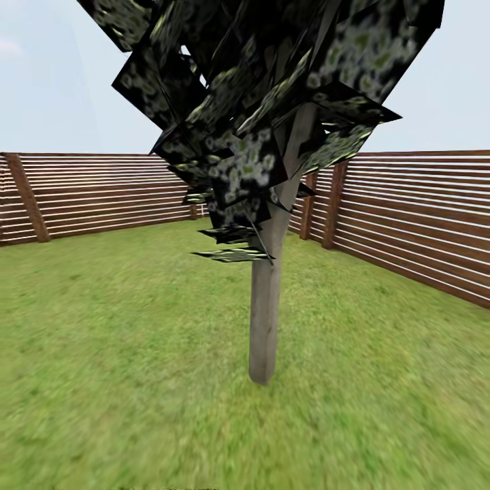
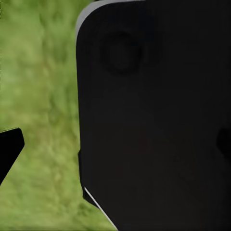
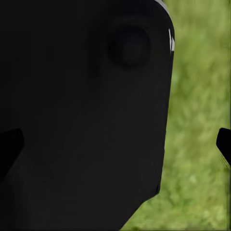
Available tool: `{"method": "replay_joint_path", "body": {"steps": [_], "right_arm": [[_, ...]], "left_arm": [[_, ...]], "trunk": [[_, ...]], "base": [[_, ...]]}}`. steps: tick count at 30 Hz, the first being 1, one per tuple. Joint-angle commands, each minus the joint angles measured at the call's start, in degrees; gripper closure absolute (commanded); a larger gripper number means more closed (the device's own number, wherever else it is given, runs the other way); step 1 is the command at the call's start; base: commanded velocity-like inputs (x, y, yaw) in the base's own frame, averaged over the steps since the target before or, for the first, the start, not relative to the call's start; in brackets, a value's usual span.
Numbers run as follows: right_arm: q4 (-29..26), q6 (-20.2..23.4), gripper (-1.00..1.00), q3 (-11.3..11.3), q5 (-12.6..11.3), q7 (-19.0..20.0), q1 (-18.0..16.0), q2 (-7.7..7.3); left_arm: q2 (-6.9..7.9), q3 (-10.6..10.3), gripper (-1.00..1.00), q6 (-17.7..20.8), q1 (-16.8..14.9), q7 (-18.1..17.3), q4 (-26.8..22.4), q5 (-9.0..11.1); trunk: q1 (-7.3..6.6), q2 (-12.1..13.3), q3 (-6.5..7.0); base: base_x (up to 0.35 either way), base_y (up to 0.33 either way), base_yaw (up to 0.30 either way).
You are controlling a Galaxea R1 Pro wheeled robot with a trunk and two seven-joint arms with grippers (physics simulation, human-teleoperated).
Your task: Take the three Easter eggs out of the wicker basket on the lawn in the garden, then place them on the lawn next to a single tree (choose any tree) so that all three eggs are next to the same tree and none are left in the basket.
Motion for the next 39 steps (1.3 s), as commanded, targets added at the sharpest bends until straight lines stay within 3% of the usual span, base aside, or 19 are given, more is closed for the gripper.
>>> {"method": "replay_joint_path", "body": {"steps": [1, 13, 24, 35, 39], "right_arm": [[0.0, -0.3, -1.0, 0.0, 0.0, 0.0, 0.0, 0.0], [0.0, -3.4, -1.0, 0.0, 0.2, 0.0, 0.0, -0.2], [-0.1, -3.6, -1.0, 0.0, 0.2, -0.2, 0.0, -0.52], [-3.0, -5.6, -1.0, -0.2, 0.2, -0.5, -0.1, -0.65], [-6.4, -5.6, -1.0, -0.3, 0.2, -0.5, -0.2, -1.36]], "left_arm": [[0.0, 0.0, -1.0, 0.0, 0.0, 0.0, 0.0, 0.0], [-0.09, -0.2, -1.0, -0.5, 0.0, 0.0, -0.2, -0.1], [-0.09, -0.2, -1.0, -1.3, 0.0, 0.0, -1.5, -0.1], [0.18, -0.3, -1.0, -1.4, 0.0, 0.6, -6.1, -0.3], [0.16, -0.2, -1.0, -1.4, 0.0, 0.6, -9.5, -0.2]], "trunk": [[0.0, 0.0, 0.0], [0.0, 0.0, 0.0], [0.0, 0.0, 0.0], [0.0, 0.0, 0.0], [0.0, 0.0, -0.01]], "base": [[0.0, 0.0, 0.286], [0.0, 0.0, 0.29], [0.0, 0.0, 0.291], [0.0, 0.0, 0.291], [0.0, 0.0, 0.291]]}}
